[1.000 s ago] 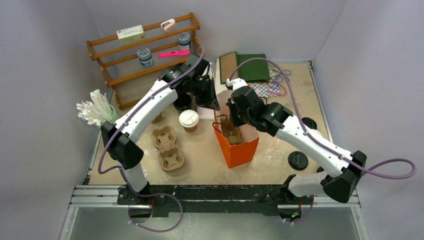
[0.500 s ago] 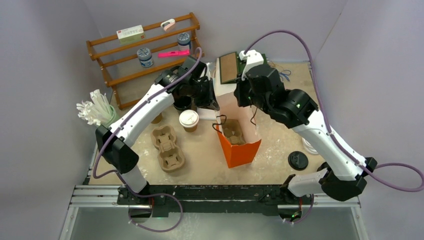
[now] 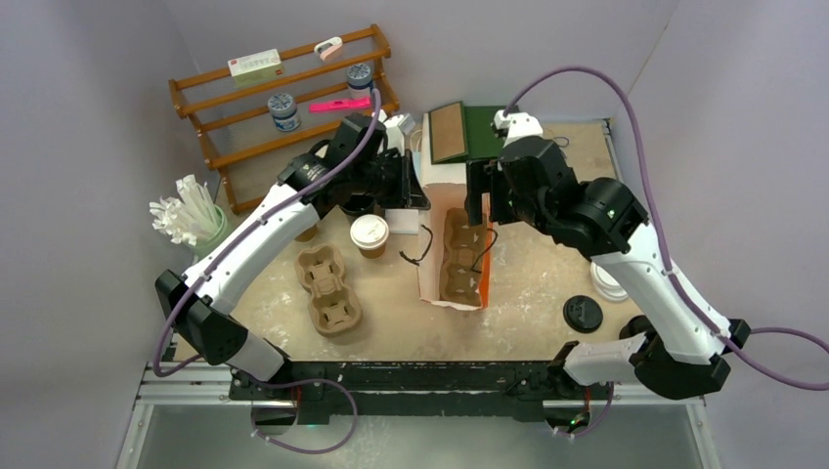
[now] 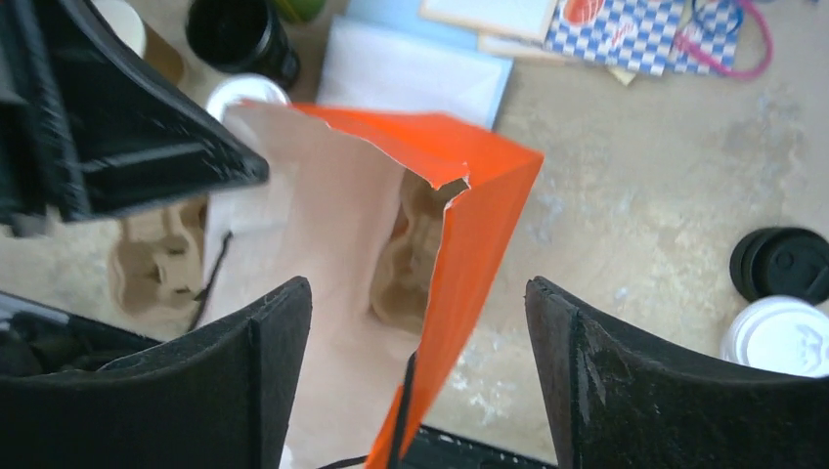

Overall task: Pack the takeout coffee
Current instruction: Move the takeout bag to the center of the board.

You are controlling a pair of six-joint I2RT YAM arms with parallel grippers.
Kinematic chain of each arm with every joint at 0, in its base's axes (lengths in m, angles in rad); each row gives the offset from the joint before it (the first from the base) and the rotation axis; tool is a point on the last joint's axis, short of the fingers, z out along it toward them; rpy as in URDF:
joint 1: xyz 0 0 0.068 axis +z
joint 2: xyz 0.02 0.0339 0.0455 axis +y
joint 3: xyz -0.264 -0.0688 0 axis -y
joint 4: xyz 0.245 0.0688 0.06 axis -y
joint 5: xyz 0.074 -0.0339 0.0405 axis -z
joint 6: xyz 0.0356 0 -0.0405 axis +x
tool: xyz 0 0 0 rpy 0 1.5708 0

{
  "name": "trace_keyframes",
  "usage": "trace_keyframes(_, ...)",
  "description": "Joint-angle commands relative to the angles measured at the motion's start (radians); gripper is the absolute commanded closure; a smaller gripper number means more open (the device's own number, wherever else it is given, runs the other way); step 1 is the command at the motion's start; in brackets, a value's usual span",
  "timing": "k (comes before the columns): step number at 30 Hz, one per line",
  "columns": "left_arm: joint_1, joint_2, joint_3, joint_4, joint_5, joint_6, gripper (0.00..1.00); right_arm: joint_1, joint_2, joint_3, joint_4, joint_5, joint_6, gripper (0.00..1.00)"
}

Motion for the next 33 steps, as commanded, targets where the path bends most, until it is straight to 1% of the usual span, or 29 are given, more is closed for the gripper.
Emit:
trace_keyframes(1,-0.013,-0.039,0.004,0.095,0.034,0.034,1.00,-0.002,-0.032,-0.089,-0.089,-0.078,0.043,0.17)
trace_keyframes(5,-0.025,-0.044,-0.005,0.107,0.031,0.023,1.00,-0.002,-0.047,-0.150,-0.089,-0.079,0.054,0.19)
trace_keyframes(9,-0.032,-0.042,-0.013,0.118,0.031,-0.002,1.00,-0.002,-0.032,-0.174,-0.086,-0.055,0.073,0.32)
trace_keyframes(10,-0.035,-0.040,-0.011,0.120,0.033,-0.007,1.00,-0.003,-0.025,-0.173,-0.088,-0.050,0.079,0.36)
trace_keyframes(12,-0.040,-0.041,-0.008,0.127,0.032,-0.017,1.00,-0.002,-0.012,-0.166,-0.095,-0.033,0.089,0.49)
trace_keyframes(13,-0.043,-0.040,-0.009,0.131,0.033,-0.024,1.00,-0.003,-0.007,-0.161,-0.104,-0.019,0.096,0.56)
trace_keyframes(14,-0.043,-0.039,-0.012,0.135,0.037,-0.035,1.00,-0.003,-0.003,-0.154,-0.110,-0.006,0.103,0.66)
trace_keyframes(17,-0.043,-0.020,-0.010,0.135,0.056,-0.066,1.00,-0.005,0.010,-0.129,-0.139,0.047,0.131,0.87)
trace_keyframes(20,-0.043,0.019,0.021,0.132,0.076,-0.077,1.00,-0.031,0.047,-0.088,-0.185,0.072,0.154,1.00)
trace_keyframes(21,-0.043,0.034,0.049,0.122,0.081,-0.069,0.99,-0.050,0.060,-0.078,-0.191,0.068,0.160,1.00)
trace_keyframes(22,-0.043,0.049,0.075,0.106,0.079,-0.059,0.95,-0.078,0.067,-0.070,-0.192,0.056,0.164,1.00)
trace_keyframes(24,-0.043,0.068,0.127,0.068,0.059,-0.037,0.78,-0.130,0.075,-0.065,-0.174,0.021,0.157,1.00)
trace_keyframes(25,-0.043,0.071,0.147,0.058,0.047,-0.025,0.68,-0.156,0.078,-0.057,-0.166,0.004,0.149,1.00)
trace_keyframes(27,-0.039,0.067,0.178,0.044,0.015,-0.005,0.41,-0.202,0.093,-0.024,-0.160,-0.027,0.124,1.00)
trace_keyframes(28,-0.036,0.061,0.187,0.044,0.001,0.003,0.34,-0.222,0.108,0.002,-0.167,-0.029,0.112,1.00)
trace_keyframes(29,-0.030,0.053,0.195,0.046,-0.012,0.010,0.29,-0.246,0.124,0.029,-0.179,-0.030,0.101,1.00)
trace_keyframes(30,-0.024,0.044,0.200,0.048,-0.026,0.017,0.25,-0.268,0.140,0.054,-0.189,-0.030,0.087,1.00)
trace_keyframes(33,-0.006,0.012,0.214,0.043,-0.085,0.041,0.20,-0.341,0.174,0.091,-0.197,-0.034,0.046,1.00)
